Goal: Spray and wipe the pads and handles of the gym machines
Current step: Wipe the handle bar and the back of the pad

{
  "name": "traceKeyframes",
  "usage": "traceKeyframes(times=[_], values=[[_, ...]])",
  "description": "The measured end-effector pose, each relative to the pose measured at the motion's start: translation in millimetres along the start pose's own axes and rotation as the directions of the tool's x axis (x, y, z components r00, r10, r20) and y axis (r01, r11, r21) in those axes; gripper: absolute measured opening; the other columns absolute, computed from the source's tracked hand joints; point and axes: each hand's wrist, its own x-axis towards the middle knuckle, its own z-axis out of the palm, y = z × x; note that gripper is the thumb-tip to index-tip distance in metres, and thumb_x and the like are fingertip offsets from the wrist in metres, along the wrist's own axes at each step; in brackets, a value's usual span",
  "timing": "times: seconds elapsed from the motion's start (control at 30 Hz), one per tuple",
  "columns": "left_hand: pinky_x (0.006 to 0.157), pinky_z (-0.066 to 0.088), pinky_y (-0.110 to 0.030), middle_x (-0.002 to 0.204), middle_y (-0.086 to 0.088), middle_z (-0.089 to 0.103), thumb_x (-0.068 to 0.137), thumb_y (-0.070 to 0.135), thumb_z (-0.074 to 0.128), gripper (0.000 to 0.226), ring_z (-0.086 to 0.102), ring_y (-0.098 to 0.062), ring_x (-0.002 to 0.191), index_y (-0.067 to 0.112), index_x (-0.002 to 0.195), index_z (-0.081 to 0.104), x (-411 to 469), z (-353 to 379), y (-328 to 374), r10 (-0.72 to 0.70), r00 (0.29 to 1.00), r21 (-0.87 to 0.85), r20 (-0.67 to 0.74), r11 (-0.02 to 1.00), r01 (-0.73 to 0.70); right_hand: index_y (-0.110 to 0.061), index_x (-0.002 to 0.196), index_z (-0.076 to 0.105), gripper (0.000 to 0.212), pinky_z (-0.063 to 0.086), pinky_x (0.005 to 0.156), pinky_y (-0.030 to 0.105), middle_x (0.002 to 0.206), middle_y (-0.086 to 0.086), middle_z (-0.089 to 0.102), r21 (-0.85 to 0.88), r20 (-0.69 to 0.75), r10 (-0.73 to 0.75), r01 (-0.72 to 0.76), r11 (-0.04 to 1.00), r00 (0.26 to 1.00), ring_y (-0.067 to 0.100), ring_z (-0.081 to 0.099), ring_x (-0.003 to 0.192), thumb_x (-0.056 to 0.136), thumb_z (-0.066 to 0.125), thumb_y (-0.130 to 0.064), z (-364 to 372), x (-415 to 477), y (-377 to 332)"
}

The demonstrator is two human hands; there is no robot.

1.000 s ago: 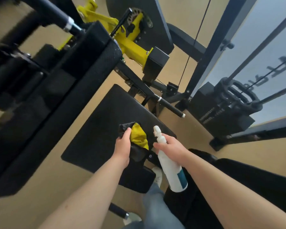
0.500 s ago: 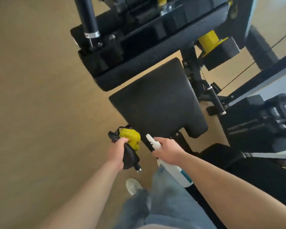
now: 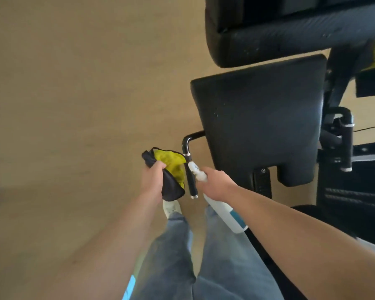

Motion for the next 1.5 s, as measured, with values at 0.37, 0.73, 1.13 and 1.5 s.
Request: traceKeyframes(times=[0.37,0.73,1.13,1.5], values=[[0.096,0.046,-0.042,0.108,-0.002,0.062,0.092,0.021,0.055,0.042,0.059,-0.024,0.101,0.022,0.134,0.054,37.9,-32.7,-8.5,-0.09,0.996,-0.161,0.009,0.983,0.091,-0.026,0.124,0.057,0.034,0.055,0.078,0.038,0.109,0.001,0.065,-0.145,0.045,0.1,-0.093,0.985,0.994,0.023,0.065,0.094,0.093,0.064,-0.039,37.9,32.5,-13.4],[0.072,0.041,-0.034,0.094,-0.002,0.058,0.093,0.011,0.05,0.016,0.059,-0.023,0.092,0.023,0.102,0.055,54.3,-16.7,-27.3,-0.077,0.993,-0.034,0.084,0.996,0.08,-0.02,0.122,0.062,0.034,0.059,0.088,0.043,0.112,0.004,0.067,-0.251,0.118,0.148,-0.115,0.961,0.982,0.024,0.067,0.098,0.096,0.064,-0.043,58.7,24.8,14.5],[0.081,0.048,-0.029,0.119,-0.015,0.067,0.109,0.027,0.039,0.027,0.064,-0.025,0.099,0.015,0.106,0.063,74.4,33.1,-75.9,-0.275,0.953,-0.129,0.123,0.948,0.291,-0.028,0.135,0.055,0.043,0.051,0.07,0.03,0.111,-0.003,0.064,-0.04,0.034,0.221,-0.22,0.975,0.975,0.015,0.064,0.092,0.095,0.065,-0.041,46.4,32.3,52.3],[0.094,0.048,-0.034,0.129,-0.002,0.066,0.093,0.04,0.068,0.05,0.062,-0.026,0.12,0.023,0.137,0.055,114.7,94.7,-40.4,0.29,0.953,0.523,0.093,0.8,-0.295,-0.031,0.115,0.059,0.027,0.057,0.073,0.034,0.101,-0.002,0.067,0.154,-0.037,0.17,-0.163,0.975,0.985,0.016,0.066,0.087,0.091,0.068,-0.039,21.6,61.2,57.0]])
